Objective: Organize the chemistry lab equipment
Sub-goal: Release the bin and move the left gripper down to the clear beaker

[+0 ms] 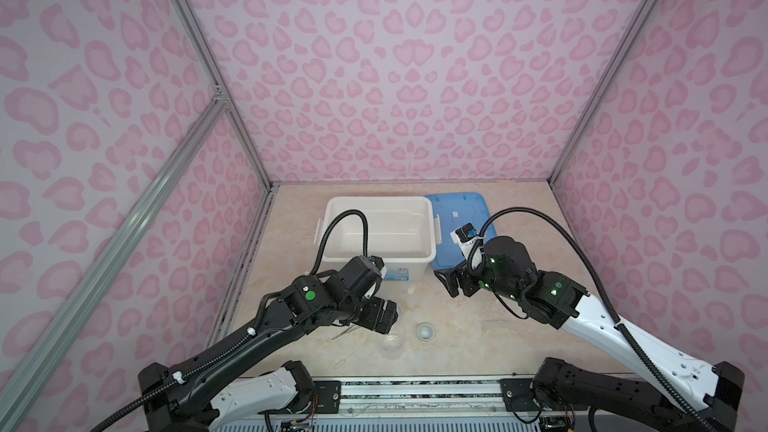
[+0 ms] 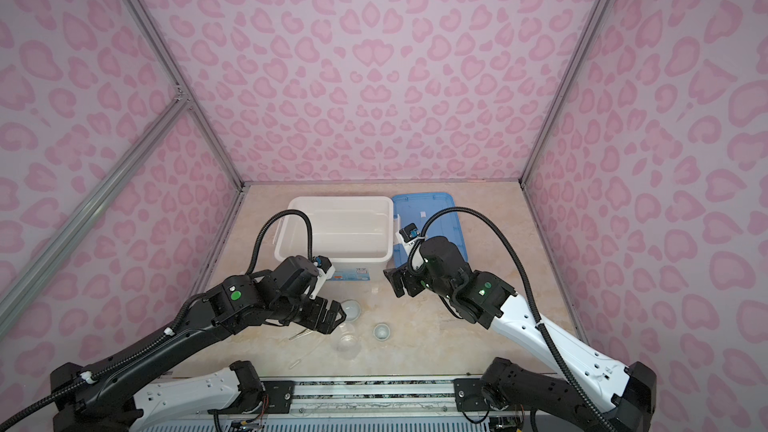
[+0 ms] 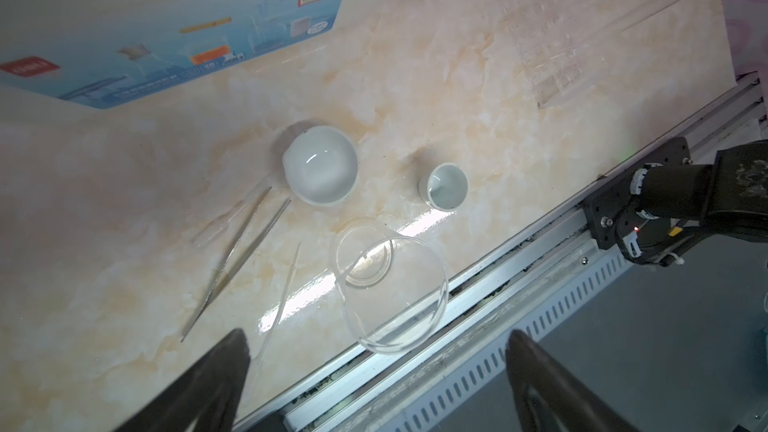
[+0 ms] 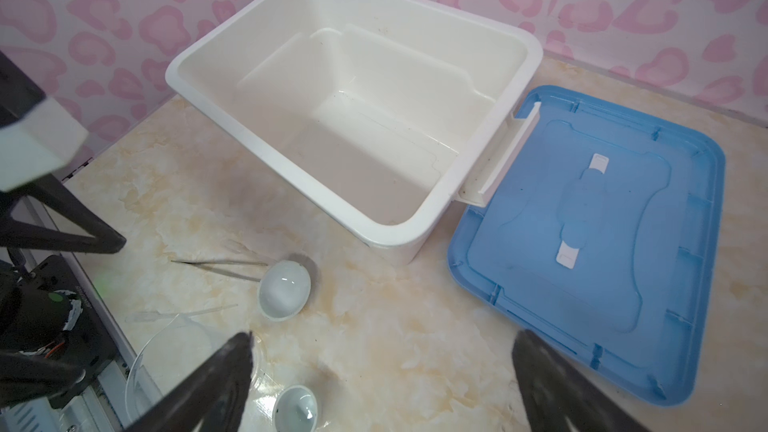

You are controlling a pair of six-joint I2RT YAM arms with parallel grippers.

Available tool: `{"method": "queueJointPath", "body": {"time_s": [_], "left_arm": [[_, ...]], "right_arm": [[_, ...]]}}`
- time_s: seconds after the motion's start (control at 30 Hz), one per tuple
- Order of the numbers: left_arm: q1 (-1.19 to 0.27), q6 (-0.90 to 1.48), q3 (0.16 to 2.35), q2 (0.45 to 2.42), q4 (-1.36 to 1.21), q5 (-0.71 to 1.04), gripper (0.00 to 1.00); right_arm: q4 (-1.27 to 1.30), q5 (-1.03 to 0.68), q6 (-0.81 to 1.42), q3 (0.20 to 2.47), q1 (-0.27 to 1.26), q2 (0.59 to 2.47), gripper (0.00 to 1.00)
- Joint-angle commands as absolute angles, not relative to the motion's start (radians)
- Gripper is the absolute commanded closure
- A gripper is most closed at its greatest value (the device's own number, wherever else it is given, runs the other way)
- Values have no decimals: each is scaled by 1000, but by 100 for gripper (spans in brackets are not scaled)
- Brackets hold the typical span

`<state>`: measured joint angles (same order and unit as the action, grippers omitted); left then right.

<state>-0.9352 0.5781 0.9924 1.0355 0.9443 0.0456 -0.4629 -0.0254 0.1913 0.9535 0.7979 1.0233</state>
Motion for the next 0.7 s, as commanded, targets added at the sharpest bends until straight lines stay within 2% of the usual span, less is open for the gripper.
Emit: {"method": "queueJointPath", "body": {"time_s": [0.0, 0.2, 0.67], "left_arm": [[-1003, 766, 938, 1023, 855, -71, 2], [-1121, 872, 907, 1078, 822, -140, 2], [-1205, 934, 879, 1192, 761, -132, 2]], "right_arm": [[-469, 8, 210, 944, 801, 1024, 2], [-475, 24, 212, 949, 811, 1045, 2], [-454, 40, 221, 932, 819, 1060, 2]]}}
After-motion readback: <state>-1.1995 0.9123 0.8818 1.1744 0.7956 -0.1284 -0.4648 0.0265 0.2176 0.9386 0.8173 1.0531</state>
